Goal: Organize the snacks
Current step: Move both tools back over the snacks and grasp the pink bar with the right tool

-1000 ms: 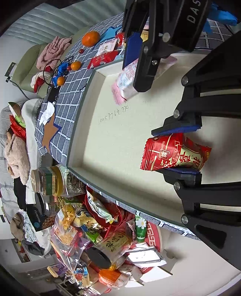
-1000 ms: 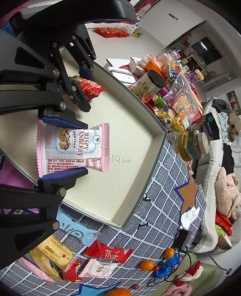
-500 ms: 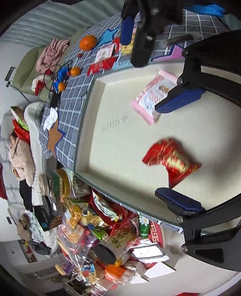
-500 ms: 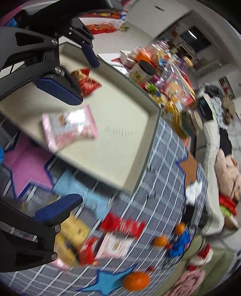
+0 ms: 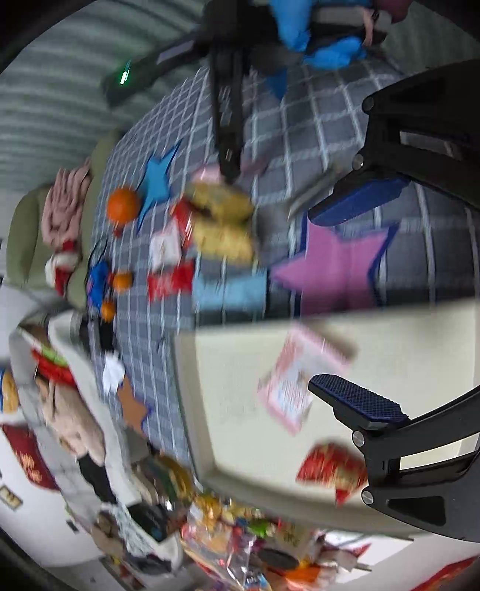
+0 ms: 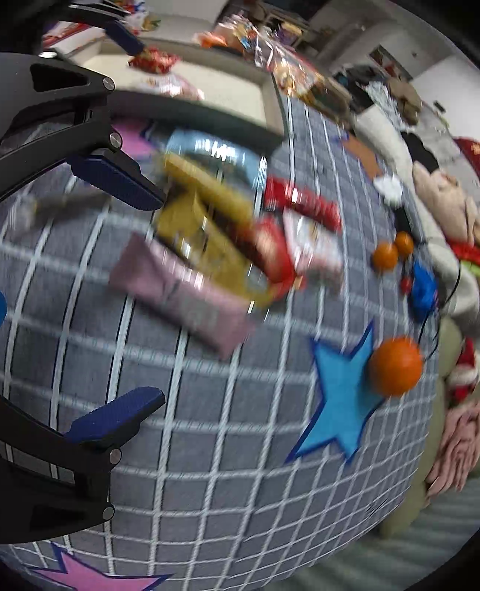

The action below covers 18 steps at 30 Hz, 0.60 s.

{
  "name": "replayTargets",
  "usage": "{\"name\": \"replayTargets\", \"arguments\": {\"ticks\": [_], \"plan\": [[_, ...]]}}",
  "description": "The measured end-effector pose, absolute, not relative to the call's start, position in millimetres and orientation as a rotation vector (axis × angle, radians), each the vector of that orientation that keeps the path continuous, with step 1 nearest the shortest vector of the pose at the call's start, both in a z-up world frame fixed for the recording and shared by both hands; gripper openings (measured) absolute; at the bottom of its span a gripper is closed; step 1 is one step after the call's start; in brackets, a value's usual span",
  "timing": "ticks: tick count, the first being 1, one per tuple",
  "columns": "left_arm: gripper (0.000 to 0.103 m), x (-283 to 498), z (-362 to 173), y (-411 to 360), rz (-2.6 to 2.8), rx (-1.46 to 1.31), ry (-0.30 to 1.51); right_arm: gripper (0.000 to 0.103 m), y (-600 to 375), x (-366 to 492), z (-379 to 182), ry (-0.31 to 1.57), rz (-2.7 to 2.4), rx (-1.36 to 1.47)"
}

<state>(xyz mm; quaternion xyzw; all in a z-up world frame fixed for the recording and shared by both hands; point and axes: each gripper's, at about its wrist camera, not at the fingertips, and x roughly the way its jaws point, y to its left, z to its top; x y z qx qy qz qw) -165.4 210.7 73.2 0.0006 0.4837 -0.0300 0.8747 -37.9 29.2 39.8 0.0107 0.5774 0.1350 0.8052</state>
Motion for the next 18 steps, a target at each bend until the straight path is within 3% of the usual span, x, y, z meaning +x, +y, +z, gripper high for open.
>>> {"name": "replayTargets", "arguments": {"ticks": [16, 18], "plan": [[0.086, -132, 24, 155, 0.035, -0.152, 1.212, 0.096, 34, -20, 20, 1.193, 0.279, -0.064], [0.086, -129, 19, 150, 0.048, -0.143, 1.221, 0.079, 32, -23, 22, 1.171, 0.275, -0.106]]}}
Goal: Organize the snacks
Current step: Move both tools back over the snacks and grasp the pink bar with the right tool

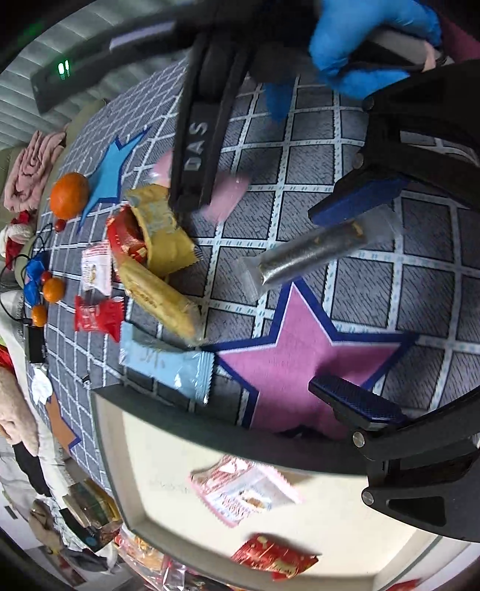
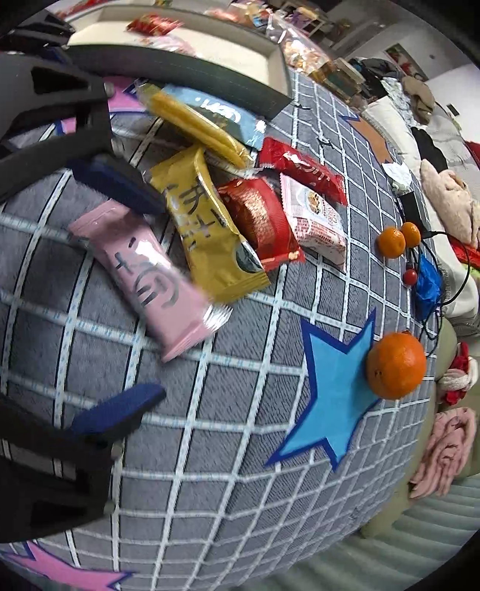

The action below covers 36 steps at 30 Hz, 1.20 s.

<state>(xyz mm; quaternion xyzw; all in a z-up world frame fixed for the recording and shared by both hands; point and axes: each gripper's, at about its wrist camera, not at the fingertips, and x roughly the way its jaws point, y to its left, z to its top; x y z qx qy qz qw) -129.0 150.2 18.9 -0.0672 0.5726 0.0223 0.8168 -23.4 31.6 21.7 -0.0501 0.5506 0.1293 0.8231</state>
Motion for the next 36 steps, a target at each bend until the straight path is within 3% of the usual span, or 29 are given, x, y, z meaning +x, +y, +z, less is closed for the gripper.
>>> {"name": "replayTargets", "arguments": {"ticks": [3, 4, 8, 11, 14, 16, 18, 29, 31, 33, 34, 36], "plan": [[0.087, -129, 15, 140, 0.079, -0.082, 1.206, 0.058, 23, -33, 23, 1.140, 0.299, -0.178], [0.089, -129, 14, 137, 0.084, -0.065, 1.199, 0.056, 18, -37, 24, 1.137, 0.309, -0.187], [0.094, -130, 11, 135, 0.083, -0.070, 1.174, 0.056, -12, -55, 24, 1.128, 0.309, -0.201], [0.102, -127, 8, 133, 0.082, -0.067, 1.162, 0.056, -42, -64, 25, 1.137, 0.280, -0.179], [0.103, -126, 6, 128, 0.086, -0.063, 1.123, 0.056, -63, -69, 26, 1.142, 0.259, -0.159], [0.103, -128, 6, 126, 0.084, -0.059, 1.101, 0.058, -65, -69, 27, 1.140, 0.274, -0.150], [0.103, -128, 6, 125, 0.081, -0.055, 1.080, 0.082, -58, -68, 28, 1.129, 0.313, -0.156], [0.103, -136, 4, 123, 0.071, -0.041, 0.967, 0.082, 3, -35, 19, 1.066, 0.534, -0.331], [0.103, -137, 4, 122, 0.073, -0.042, 0.961, 0.072, 1, -34, 21, 1.069, 0.505, -0.307], [0.103, -137, 4, 121, 0.072, -0.041, 0.958, 0.032, -4, -39, 26, 1.068, 0.474, -0.285], [0.103, -138, 4, 121, 0.073, -0.041, 0.958, 0.027, -7, -40, 26, 1.076, 0.458, -0.274], [0.103, -138, 4, 121, 0.072, -0.041, 0.958, 0.027, -22, -48, 27, 1.102, 0.405, -0.214]]}}
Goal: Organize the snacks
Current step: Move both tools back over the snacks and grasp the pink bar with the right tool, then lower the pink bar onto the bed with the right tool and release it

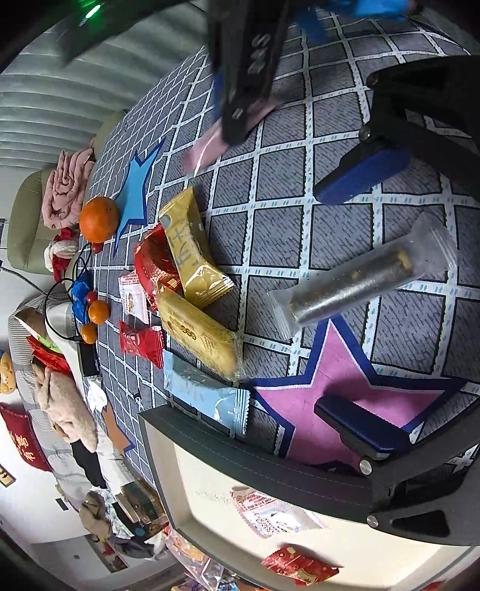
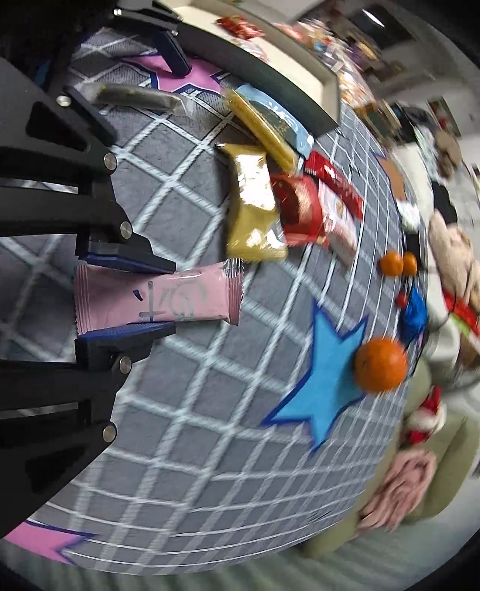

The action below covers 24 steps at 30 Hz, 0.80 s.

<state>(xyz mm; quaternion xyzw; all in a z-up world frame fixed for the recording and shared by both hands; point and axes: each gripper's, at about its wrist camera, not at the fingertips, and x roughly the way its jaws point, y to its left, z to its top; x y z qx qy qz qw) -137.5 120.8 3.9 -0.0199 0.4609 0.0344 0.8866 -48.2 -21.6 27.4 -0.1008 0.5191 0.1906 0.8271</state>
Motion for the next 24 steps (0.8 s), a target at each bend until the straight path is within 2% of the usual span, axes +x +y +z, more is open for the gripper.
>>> {"name": "replayTargets", "arguments": {"ticks": [7, 8, 9, 11, 14, 19, 24], "plan": [[0.103, -138, 4, 119, 0.064, -0.038, 0.955, 0.028, -69, -112, 33, 1.144, 0.242, -0.041], [0.103, -139, 4, 119, 0.063, -0.038, 0.955, 0.035, -69, -119, 34, 1.137, 0.253, -0.039], [0.103, -139, 4, 119, 0.061, -0.037, 0.954, 0.065, -67, -124, 35, 1.128, 0.271, -0.043], [0.103, -140, 4, 118, 0.058, -0.036, 0.953, 0.103, -62, -128, 36, 1.087, 0.252, -0.101], [0.103, -140, 4, 118, 0.058, -0.035, 0.952, 0.103, -56, -121, 39, 1.037, 0.240, -0.186], [0.103, -140, 4, 118, 0.058, -0.035, 0.952, 0.103, -59, -90, 18, 1.101, 0.282, -0.141], [0.103, -140, 4, 118, 0.058, -0.035, 0.951, 0.103, -63, -93, 15, 1.036, 0.268, -0.147]]}}
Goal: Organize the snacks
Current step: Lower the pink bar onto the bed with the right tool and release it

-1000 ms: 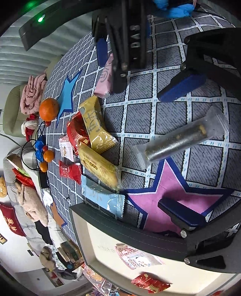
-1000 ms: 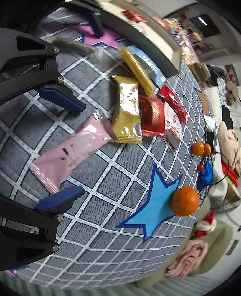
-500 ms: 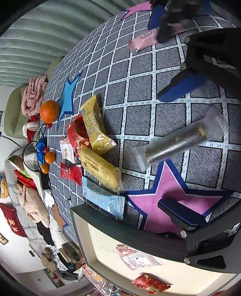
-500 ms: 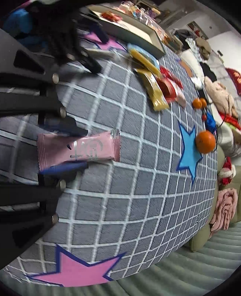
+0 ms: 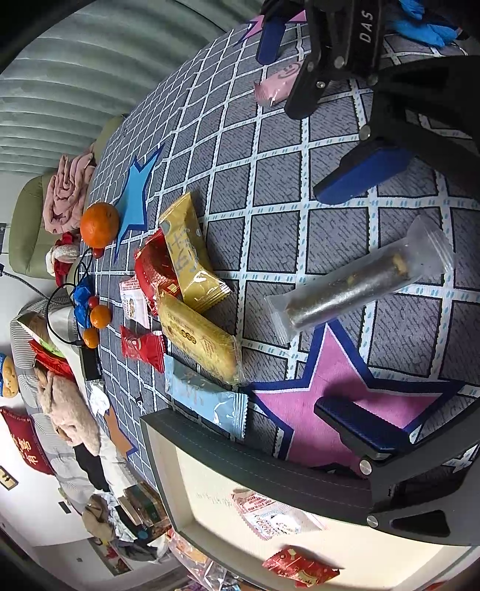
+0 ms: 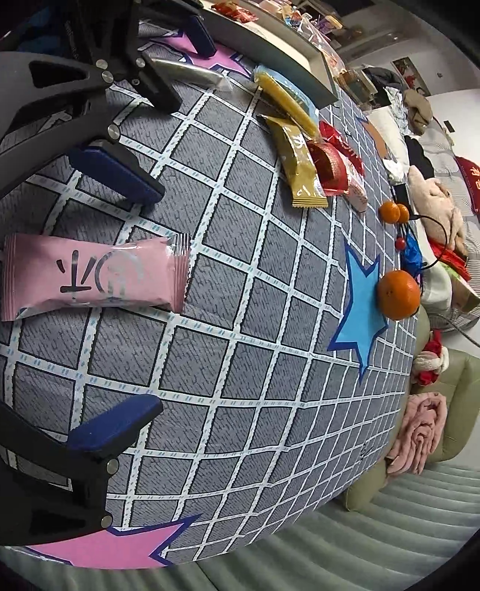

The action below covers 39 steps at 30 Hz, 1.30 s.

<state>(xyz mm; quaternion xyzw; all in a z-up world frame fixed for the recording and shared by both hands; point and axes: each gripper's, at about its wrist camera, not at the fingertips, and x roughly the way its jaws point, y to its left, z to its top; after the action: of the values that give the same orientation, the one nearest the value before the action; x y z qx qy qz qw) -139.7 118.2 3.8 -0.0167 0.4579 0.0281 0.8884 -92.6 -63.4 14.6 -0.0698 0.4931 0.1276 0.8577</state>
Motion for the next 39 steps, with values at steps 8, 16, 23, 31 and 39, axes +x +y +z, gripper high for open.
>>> {"name": "replayTargets", "arguments": {"ticks": [8, 16, 23, 31, 39], "plan": [[0.103, -140, 4, 117, 0.063, -0.034, 0.950, 0.103, -65, -100, 14, 0.992, 0.266, -0.139], [0.103, -141, 4, 117, 0.063, -0.033, 0.949, 0.103, -66, -103, 16, 0.989, 0.265, -0.139], [0.103, -140, 4, 117, 0.064, -0.033, 0.949, 0.103, -66, -102, 15, 0.990, 0.265, -0.140], [0.103, -140, 4, 117, 0.063, -0.033, 0.949, 0.103, -66, -102, 15, 0.989, 0.265, -0.140], [0.103, -140, 4, 117, 0.064, -0.033, 0.948, 0.103, -66, -102, 15, 0.989, 0.265, -0.140]]}}
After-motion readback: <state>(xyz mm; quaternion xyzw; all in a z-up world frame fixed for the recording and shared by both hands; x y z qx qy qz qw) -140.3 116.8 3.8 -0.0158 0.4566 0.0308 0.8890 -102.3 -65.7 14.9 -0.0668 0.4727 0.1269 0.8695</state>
